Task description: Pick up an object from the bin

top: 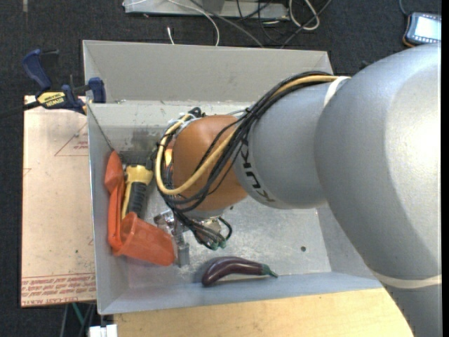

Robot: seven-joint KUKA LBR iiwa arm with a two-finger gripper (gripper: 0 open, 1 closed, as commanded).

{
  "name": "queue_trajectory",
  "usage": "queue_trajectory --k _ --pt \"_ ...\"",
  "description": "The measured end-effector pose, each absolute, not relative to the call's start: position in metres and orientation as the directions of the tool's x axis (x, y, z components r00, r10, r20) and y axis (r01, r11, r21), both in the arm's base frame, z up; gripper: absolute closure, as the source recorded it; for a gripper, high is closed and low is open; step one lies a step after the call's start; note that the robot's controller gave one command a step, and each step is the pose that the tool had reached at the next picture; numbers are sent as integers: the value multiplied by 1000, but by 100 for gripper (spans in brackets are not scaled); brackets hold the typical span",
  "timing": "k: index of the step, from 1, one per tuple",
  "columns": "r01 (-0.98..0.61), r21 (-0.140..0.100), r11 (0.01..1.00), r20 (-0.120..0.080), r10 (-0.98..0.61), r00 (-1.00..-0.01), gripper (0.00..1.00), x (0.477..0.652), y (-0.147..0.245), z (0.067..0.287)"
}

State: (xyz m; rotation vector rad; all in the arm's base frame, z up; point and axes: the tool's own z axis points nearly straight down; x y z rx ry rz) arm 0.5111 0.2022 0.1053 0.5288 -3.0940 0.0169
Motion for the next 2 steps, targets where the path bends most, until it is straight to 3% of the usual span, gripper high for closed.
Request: queue_trajectory --k 2 --pt "-331 -9 944 3 -331 -944 100 511 203 119"
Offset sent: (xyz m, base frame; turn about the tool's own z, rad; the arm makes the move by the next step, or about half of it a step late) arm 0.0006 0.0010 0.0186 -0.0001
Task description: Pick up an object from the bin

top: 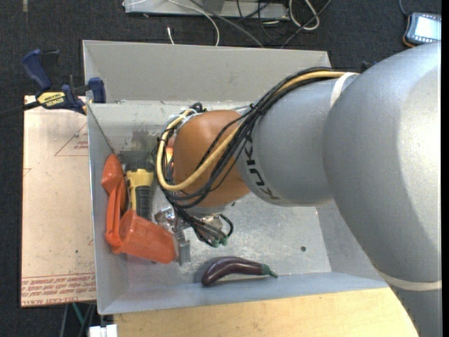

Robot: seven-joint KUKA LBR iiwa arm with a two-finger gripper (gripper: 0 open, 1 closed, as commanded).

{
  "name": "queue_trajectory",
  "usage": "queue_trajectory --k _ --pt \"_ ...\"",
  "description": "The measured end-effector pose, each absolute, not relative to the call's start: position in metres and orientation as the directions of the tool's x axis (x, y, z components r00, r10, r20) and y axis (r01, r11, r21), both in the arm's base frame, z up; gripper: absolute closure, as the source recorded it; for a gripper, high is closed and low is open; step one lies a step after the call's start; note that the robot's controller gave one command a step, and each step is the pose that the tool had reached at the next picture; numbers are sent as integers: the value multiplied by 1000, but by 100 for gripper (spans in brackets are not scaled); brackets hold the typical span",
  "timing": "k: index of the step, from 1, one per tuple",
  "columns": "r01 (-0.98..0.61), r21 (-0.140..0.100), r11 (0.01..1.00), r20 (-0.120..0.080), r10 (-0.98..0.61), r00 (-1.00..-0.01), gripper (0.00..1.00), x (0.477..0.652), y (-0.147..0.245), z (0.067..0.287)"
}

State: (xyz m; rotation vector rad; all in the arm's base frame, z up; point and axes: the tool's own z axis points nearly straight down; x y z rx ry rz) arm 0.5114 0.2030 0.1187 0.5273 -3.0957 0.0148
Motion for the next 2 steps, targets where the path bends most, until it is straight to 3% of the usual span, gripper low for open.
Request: queue_trajectory --k 2 --pt "-330 -9 944 8 -330 -944 100 510 203 170"
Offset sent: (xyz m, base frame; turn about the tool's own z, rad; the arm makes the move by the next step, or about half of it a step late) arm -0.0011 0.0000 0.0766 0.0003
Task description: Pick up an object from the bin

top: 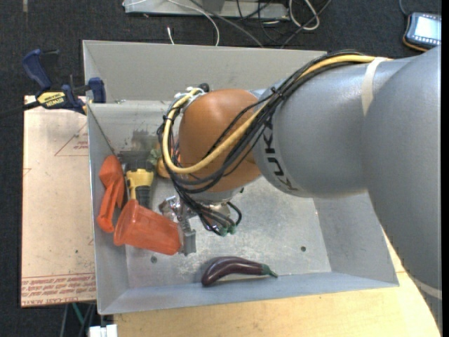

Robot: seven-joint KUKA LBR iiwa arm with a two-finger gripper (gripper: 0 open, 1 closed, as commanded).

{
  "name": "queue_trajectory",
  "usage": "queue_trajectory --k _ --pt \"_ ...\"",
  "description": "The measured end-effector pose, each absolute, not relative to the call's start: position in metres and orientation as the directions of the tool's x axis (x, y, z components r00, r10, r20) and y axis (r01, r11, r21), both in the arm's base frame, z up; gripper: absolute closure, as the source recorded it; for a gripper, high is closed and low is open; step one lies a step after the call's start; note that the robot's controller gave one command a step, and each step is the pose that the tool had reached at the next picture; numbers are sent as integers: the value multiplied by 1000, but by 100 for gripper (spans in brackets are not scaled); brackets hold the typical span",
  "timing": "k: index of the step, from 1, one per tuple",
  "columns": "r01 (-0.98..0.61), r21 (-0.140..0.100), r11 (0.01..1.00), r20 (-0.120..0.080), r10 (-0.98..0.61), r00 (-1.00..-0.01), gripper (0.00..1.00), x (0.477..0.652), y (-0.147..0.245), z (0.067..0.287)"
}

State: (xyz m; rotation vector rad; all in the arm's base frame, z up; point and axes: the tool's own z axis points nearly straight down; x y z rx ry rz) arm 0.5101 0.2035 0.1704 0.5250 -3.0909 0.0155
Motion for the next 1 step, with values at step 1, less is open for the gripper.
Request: queue_trajectory --k 1 --pt "-330 -8 944 1 -330 -944 100 512 204 198"
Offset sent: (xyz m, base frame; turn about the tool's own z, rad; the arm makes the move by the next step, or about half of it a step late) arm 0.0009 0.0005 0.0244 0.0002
